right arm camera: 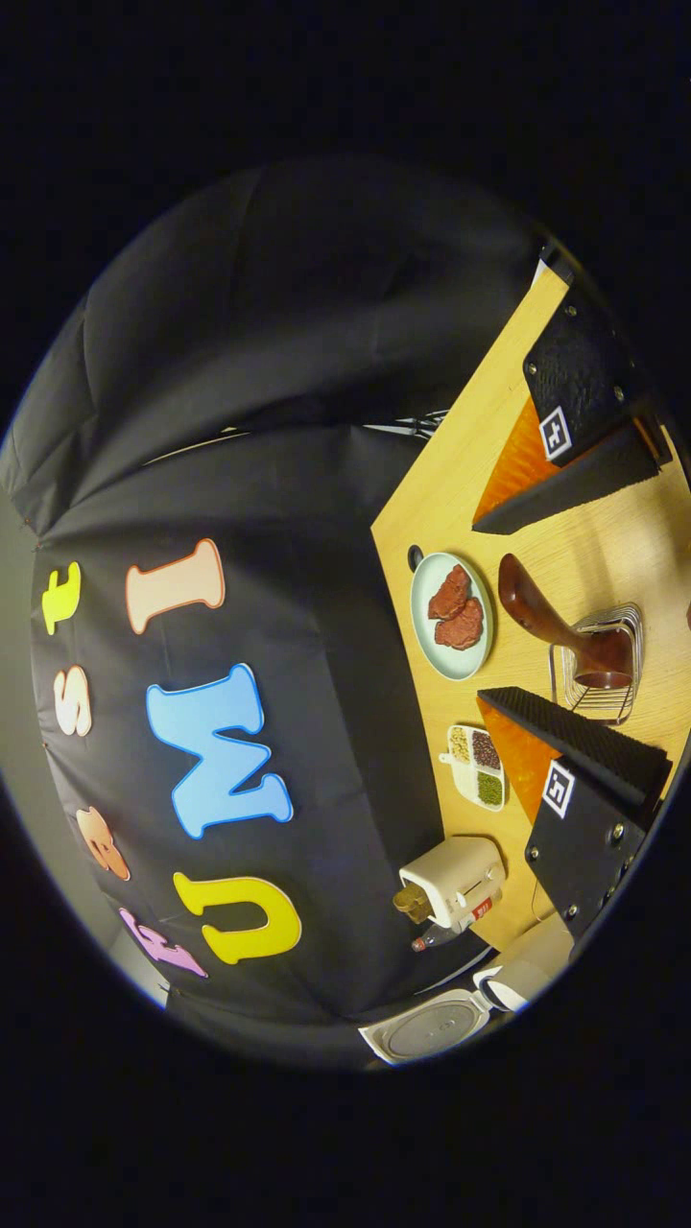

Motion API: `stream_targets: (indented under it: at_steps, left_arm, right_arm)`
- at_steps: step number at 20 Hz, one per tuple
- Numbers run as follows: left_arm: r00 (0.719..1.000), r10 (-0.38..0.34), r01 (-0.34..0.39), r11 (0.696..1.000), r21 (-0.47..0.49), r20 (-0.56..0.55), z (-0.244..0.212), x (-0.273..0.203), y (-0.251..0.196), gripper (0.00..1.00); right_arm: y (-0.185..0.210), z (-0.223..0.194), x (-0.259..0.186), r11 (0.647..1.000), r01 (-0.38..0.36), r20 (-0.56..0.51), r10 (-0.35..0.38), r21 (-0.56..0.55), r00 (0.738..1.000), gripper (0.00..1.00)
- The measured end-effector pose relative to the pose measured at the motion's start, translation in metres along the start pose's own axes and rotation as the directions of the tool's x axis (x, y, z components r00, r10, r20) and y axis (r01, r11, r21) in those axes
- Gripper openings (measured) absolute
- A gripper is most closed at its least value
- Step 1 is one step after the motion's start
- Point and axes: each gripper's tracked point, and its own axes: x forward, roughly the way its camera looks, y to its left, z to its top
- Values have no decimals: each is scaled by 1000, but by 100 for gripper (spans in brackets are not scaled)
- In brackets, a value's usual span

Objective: Close the left gripper, press the button to open the rice cooker; take a wooden spoon from the chopstick holder with the right hand, scoop a spoonful of rice and pour it into the rice cooker, then put the wooden spoon back into the chopstick holder.

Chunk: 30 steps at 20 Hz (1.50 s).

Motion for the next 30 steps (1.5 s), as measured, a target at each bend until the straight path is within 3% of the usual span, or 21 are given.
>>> stream_targets:
  at_steps: [6,7,8,9,11,12,13,14,19,26,30]
  left_arm:
    - [997,75,-75,997,29,-15,-2,-5,26,98]
    - [996,85,-85,996,27,-19,-3,-6,31,98]
    - [995,93,-93,995,23,-21,-4,-6,33,99]
    - [995,99,-99,995,20,-23,-4,-6,37,99]
    - [993,112,-112,994,19,-28,-7,-7,43,98]
    - [993,118,-117,993,18,-29,-9,-7,46,100]
    - [993,118,-117,993,14,-31,-11,-6,47,100]
    - [993,113,-113,994,13,-33,-14,-5,47,100]
    - [994,101,-101,995,2,-30,-19,-1,55,98]
    - [998,53,-54,998,-43,-27,-31,8,58,99]
    - [1000,14,-15,998,-69,-12,-29,15,60,99]
  right_arm:
    - [8,-43,17,998,-29,-135,37,61,990,97]
    - [9,-47,19,997,-31,-141,41,70,989,92]
    - [12,-50,18,995,-47,-154,59,84,986,79]
    - [16,-53,21,994,-63,-170,79,94,982,75]
    - [17,-50,19,993,-45,-165,63,110,984,41]
    - [23,-52,22,990,-74,-172,94,121,981,23]
    - [27,-53,18,989,-76,-172,97,127,980,23]
    - [33,-51,12,985,-117,-173,138,126,975,13]
    - [39,-29,-2,991,-131,-132,132,16,982,9]
    - [67,29,-31,989,-150,-20,150,-14,989,9]
    - [101,42,-48,982,-191,21,191,-10,981,9]
